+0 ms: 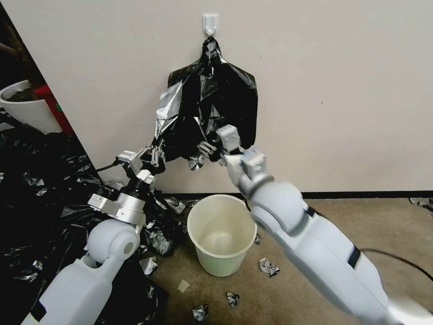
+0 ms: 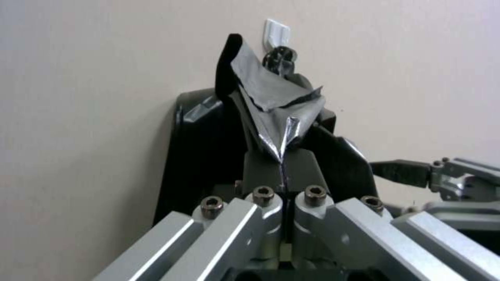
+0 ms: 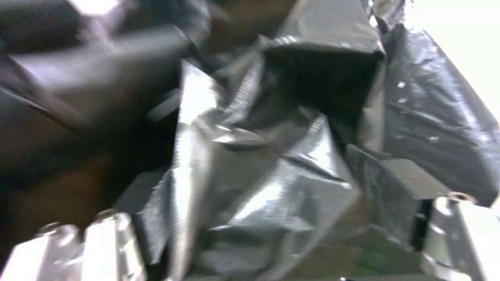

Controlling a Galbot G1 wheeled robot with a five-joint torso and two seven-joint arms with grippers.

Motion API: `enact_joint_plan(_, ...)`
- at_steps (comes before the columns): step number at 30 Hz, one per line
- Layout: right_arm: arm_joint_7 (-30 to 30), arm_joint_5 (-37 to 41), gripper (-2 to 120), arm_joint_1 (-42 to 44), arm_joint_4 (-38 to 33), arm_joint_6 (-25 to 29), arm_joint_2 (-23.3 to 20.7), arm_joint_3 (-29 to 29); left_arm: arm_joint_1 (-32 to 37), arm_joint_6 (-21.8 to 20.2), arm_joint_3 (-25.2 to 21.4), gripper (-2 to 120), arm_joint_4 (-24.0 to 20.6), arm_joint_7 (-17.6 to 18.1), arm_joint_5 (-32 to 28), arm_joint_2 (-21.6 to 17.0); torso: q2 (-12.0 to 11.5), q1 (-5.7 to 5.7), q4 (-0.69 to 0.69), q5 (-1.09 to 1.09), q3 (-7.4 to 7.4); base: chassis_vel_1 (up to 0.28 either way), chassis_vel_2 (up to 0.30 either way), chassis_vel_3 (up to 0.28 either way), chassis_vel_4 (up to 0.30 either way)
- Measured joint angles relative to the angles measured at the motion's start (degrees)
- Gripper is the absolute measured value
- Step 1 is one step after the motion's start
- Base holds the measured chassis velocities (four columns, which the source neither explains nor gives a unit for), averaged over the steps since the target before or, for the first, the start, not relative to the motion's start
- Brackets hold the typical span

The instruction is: Place a trash bag onto the trash bin.

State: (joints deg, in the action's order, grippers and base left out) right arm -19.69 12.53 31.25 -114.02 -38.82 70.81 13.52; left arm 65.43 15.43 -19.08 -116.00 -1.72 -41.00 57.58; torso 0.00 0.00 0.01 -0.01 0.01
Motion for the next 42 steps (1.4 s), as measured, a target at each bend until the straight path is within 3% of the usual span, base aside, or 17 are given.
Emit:
enact_joint_plan(4, -1.84, -1.59, 97, -1.79, 1.85, -2.19, 1.03, 1.30, 0.01, 0.00, -0.26, 0, -0.06, 0.01, -0.07, 0.02, 0.00, 0.00, 0.00, 0.00, 0.00, 0.000, 0.000, 0.000, 0.000)
enact_joint_plan(7, -2.55, -1.50, 99, -2.44, 2.45, -2.29, 1.36, 1.61, -0.01, 0.00, -0.48, 0, -0.21, 0.02, -0.20, -0.06, 0.00, 0.00, 0.00, 0.00, 0.00, 0.000, 0.000, 0.000, 0.000)
enact_joint_plan(13, -3.07, -0.23, 80, -2.68, 2.71, -2.27, 1.27, 1.71, -0.44, 0.03, -0.56, 0, -0.23, 0.04, -0.46, -0.10, 0.00, 0.00, -0.01, 0.01, -0.01, 0.000, 0.000, 0.000, 0.000)
enact_joint_plan(16, -3.95, 2.88, 64, -2.47, 3.02, -2.15, 1.28, 1.70, -0.90, 0.05, -0.41, 0, 0.14, 0.05, -0.48, 0.10, 0.00, 0.00, -0.01, 0.01, 0.00, 0.000, 0.000, 0.000, 0.000)
enact_joint_plan(20, -5.77, 7.46, 55, -2.43, 3.60, -2.01, 1.60, 1.25, -1.35, 0.10, -0.11, 0, 0.71, 0.04, -0.48, 0.30, 0.00, 0.00, -0.01, 0.01, -0.01, 0.000, 0.000, 0.000, 0.000)
enact_joint_plan(23, -8.84, 12.48, 39, -2.48, 4.27, -1.82, 2.08, 0.46, -1.71, 0.14, 0.20, 0, 1.08, 0.05, -0.48, 0.53, 0.00, 0.00, -0.01, 0.01, 0.00, 0.000, 0.000, 0.000, 0.000)
enact_joint_plan(29, -10.28, 14.29, 22, -2.20, 4.38, -1.54, 2.01, -0.05, -1.91, 0.16, 0.27, 0, 1.11, 0.05, -0.48, 0.66, 0.00, 0.00, -0.01, 0.01, -0.01, 0.000, 0.000, 0.000, 0.000)
enact_joint_plan(34, -9.99, 14.90, 0, -0.40, 3.35, 3.74, 1.62, -0.25, -1.95, 0.24, 0.19, 0, 1.26, 0.04, -0.48, 0.66, 0.00, 0.00, 0.00, 0.01, -0.01, 0.000, 0.000, 0.000, 0.000)
enact_joint_plan(40, -8.46, 18.68, 0, 3.29, 0.12, 9.01, 0.64, -1.18, -1.35, 0.46, -0.19, 0, 1.26, 0.04, -0.48, 0.87, 0.00, 0.00, 0.00, 0.01, -0.01, 0.000, 0.000, 0.000, 0.000)
enact_joint_plan(42, -8.05, 23.27, 0, 5.91, -3.06, 10.94, -0.24, -2.05, -0.39, 0.67, -0.50, 0, 0.84, 0.03, -0.42, 1.19, 0.00, 0.00, -0.01, 0.01, -0.01, 0.000, 0.000, 0.000, 0.000)
